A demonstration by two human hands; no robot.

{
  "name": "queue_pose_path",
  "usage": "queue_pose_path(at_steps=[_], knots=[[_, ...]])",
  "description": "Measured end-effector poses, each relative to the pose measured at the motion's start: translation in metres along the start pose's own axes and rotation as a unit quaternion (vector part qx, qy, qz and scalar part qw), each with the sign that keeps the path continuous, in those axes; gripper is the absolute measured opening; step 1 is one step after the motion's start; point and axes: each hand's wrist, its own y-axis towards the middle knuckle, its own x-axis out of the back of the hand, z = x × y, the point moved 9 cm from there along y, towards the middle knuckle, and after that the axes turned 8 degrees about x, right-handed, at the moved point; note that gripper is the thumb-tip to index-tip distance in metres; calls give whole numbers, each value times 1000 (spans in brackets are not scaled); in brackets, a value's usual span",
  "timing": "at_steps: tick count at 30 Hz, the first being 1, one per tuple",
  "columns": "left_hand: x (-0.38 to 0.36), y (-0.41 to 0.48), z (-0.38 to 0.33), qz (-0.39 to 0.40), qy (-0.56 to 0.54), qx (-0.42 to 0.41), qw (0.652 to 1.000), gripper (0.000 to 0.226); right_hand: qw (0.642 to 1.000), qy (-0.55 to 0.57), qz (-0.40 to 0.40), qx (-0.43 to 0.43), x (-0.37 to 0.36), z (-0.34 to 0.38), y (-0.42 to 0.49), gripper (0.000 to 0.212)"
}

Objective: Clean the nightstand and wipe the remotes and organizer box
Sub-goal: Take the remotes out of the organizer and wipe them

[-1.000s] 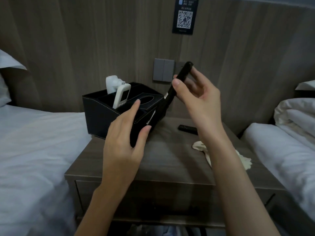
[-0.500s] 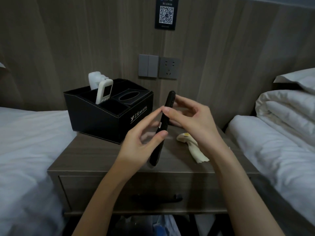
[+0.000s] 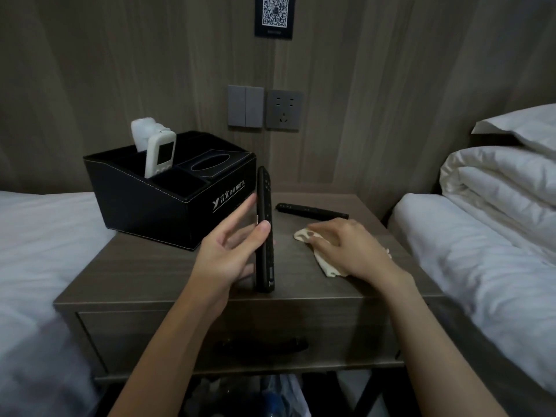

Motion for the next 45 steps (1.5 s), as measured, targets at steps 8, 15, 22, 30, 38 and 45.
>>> queue_pose_path(at_steps=[8, 15, 22, 30, 38, 45], knots=[[-2, 5, 9, 12, 11, 23, 1000, 49, 993, -114, -2, 37, -5, 18, 11, 36], [3, 7, 10, -6, 12, 30, 999, 47, 994, 83, -42, 56, 13, 33, -3, 21], [-10, 1, 8, 44, 20, 42, 998, 50, 904, 285, -305, 93, 82, 56, -21, 15], [-20, -7, 12, 87, 42, 65, 993, 50, 899, 205, -368, 117, 81, 79, -26, 15], [-16, -7, 8, 64, 0, 51, 997, 50, 893, 234, -349, 163, 73, 92, -21, 20], [10, -3, 1, -1, -31, 32, 999, 56, 899, 245, -281, 229, 53, 115, -15, 21]])
